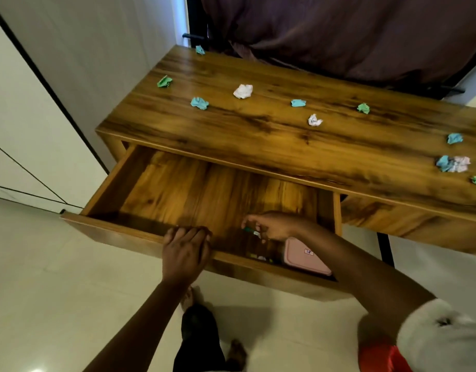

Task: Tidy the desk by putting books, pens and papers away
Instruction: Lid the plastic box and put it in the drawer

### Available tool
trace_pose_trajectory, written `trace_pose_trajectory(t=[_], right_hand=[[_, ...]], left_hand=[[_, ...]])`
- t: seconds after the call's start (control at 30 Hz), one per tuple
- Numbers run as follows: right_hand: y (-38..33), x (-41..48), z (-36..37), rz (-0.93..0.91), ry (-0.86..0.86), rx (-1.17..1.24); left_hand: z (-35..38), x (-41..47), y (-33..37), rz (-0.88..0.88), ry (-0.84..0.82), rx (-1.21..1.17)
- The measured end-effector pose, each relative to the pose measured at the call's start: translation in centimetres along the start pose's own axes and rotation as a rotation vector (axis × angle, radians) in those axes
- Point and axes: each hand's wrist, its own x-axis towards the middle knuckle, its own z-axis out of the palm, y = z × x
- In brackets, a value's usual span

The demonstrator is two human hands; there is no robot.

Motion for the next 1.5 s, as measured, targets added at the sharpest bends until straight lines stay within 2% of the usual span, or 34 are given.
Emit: trace_pose_trajectory(t=[0.13, 0.4, 0.7, 0.77, 0.83, 0.93, 1.03, 1.13, 1.23, 1.3, 1.4, 1.5], right_hand=[[-0.2, 1.1, 0.2, -0.016, -0.053, -0.138], [-0.9, 2.9, 1.9, -0.005, -0.229, -0.476], [0.2, 2.3, 1.7, 0.048, -0.102, -0.394], [0.5, 1.3, 1.3, 0.067, -0.002, -0.272], [0.3, -0.5, 1.1, 0.060, 0.195, -0.142], [0.0, -4.3, 3.0, 0.097, 0.532, 0.009], [-0.2, -7.9, 6.2, 0.167, 0.753, 0.155], [1.2, -11.4, 8.1, 0.232, 0.911, 0.231], [4.9, -15.4, 8.3, 0.322, 1.046, 0.287], [8.4, -17.7, 8.1, 0.361, 1.166, 0.324], [15.4, -21.5, 7.3, 0.461, 1.312, 0.382], [22.8, -26.0, 5.5, 0.535, 1.362, 0.418]], left_hand=[[0.2, -0.1, 0.2, 0.008, 0.062, 0.002], [0.9, -0.2, -0.3, 0.001, 0.024, 0.034], [1.3, -0.3, -0.7, 0.050, 0.051, 0.046], [1.0, -0.3, -0.5, 0.051, 0.032, 0.032], [0.9, -0.2, -0.2, 0.005, -0.038, 0.022], [0.6, 0.2, 0.3, -0.136, -0.162, -0.030], [0.3, 1.3, 2.1, -0.279, -0.266, -0.214], [0.2, 2.8, 7.5, -0.144, -0.304, -0.347], [0.9, 4.9, 15.3, 0.065, -0.351, -0.349], [2.0, 6.4, 20.1, 0.194, -0.348, -0.382], [5.2, 8.7, 27.9, 0.296, -0.373, -0.489], [7.9, 10.8, 36.5, 0.384, -0.344, -0.532]])
